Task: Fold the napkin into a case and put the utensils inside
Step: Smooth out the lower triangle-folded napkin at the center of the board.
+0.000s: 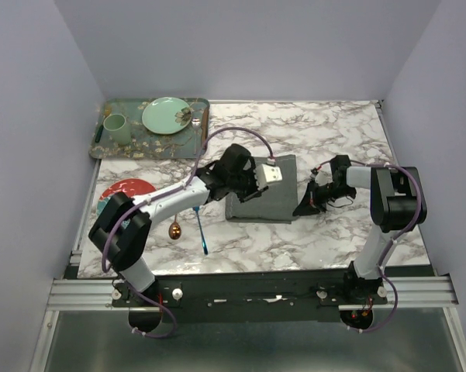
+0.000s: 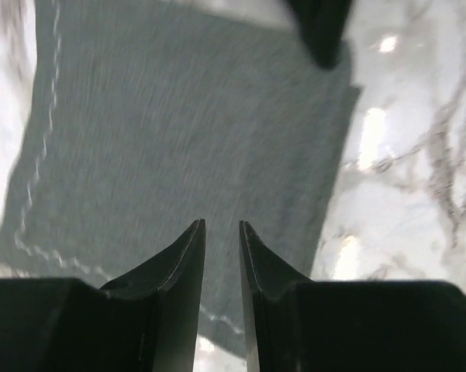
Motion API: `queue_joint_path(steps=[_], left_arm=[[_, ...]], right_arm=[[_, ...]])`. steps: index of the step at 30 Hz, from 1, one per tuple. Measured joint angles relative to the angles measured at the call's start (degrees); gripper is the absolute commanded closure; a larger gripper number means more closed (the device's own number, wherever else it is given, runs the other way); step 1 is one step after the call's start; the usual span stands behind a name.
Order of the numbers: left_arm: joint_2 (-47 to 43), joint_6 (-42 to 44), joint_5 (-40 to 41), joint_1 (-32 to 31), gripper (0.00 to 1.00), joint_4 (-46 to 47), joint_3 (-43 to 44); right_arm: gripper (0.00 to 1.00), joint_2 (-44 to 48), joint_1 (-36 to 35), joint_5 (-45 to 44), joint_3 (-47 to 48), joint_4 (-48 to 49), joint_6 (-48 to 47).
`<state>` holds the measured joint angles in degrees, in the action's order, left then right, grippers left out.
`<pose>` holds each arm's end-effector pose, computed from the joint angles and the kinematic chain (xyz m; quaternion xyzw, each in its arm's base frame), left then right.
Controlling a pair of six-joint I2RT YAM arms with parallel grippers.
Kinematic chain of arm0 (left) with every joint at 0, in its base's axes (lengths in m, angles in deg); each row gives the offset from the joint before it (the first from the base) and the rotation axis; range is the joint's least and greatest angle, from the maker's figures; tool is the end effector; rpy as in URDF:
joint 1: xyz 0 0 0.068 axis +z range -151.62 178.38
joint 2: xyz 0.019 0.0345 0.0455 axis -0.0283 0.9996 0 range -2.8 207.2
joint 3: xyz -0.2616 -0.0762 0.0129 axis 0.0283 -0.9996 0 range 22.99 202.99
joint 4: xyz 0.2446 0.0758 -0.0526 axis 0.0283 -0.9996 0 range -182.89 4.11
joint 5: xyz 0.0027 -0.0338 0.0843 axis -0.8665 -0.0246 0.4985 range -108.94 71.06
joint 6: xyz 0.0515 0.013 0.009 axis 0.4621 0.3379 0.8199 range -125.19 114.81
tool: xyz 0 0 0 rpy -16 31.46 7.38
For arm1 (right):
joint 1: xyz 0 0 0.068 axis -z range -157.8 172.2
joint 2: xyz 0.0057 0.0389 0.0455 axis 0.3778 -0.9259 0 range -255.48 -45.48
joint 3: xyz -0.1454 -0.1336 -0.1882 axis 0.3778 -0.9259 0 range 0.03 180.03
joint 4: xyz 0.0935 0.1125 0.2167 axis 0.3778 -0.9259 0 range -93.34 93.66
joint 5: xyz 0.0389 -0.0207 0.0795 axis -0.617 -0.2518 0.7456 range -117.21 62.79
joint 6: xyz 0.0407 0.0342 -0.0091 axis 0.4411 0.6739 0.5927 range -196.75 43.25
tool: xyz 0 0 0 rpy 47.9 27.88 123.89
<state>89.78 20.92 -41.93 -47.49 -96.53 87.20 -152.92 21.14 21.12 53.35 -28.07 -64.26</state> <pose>0.2400 -0.2671 0.2464 0.5892 0.6653 -0.2496 0.3846 0.2978 0.0322 0.1046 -0.0760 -0.9087 -0.4101 0.0154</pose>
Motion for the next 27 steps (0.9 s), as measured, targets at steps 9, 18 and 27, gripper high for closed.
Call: queue_joint_path(steps=[9,18,27], left_arm=[[10.6,-8.0,-0.5,8.8,0.70,-8.3,0.5],[10.5,-10.3,-1.8,7.9,0.62,-10.4,-1.8],[0.7,-11.3,-7.2,8.3,0.44,-15.3,-2.7]], right_arm=[[0.98,0.5,0.0,-0.8,0.0,-3.9,-5.6],[0.62,2.6,0.0,-2.4,-0.3,-7.5,-9.5],[0.34,14.1,0.0,-3.2,3.3,-13.8,-15.4]])
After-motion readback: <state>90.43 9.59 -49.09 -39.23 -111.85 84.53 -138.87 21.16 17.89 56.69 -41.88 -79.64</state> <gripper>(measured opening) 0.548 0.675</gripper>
